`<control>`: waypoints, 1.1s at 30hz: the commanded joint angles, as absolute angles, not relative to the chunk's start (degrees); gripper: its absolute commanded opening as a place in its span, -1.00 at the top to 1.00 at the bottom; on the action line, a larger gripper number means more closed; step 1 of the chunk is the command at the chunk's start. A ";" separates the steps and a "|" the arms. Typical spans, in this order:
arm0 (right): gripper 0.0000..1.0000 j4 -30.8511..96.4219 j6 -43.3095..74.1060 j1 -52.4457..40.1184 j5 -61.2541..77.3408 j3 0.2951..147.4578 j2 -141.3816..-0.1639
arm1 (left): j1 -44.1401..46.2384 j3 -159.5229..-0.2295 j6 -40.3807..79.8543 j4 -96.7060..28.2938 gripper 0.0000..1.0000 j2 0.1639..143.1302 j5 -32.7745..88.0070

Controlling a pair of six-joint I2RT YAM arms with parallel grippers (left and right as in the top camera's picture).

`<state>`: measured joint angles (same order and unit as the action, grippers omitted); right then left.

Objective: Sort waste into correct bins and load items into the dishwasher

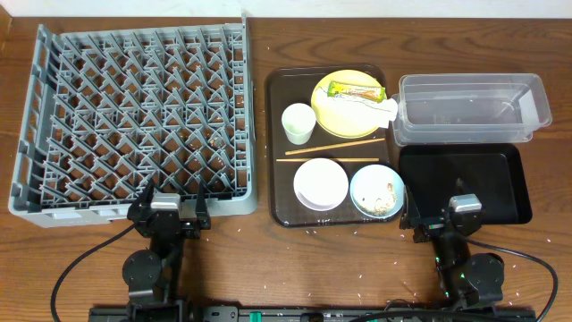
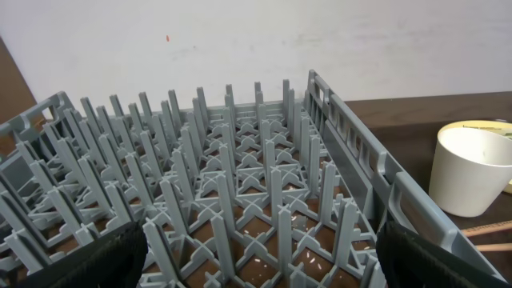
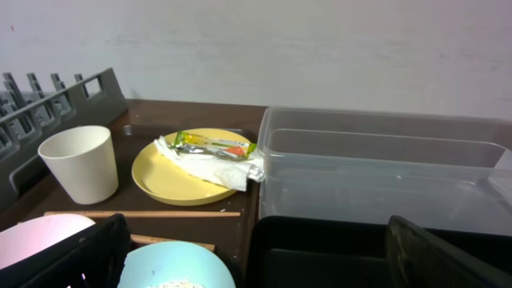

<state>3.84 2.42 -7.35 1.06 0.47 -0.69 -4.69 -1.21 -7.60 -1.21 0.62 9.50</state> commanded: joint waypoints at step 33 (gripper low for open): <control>-0.99 5.04 -2.48 -6.44 6.33 37.10 -39.16 | -4.43 -0.23 -8.34 -3.11 -0.85 0.30 10.02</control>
<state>2.87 -1.04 -7.35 3.44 29.32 -31.97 -4.69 -1.21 -7.60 -1.21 0.62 9.50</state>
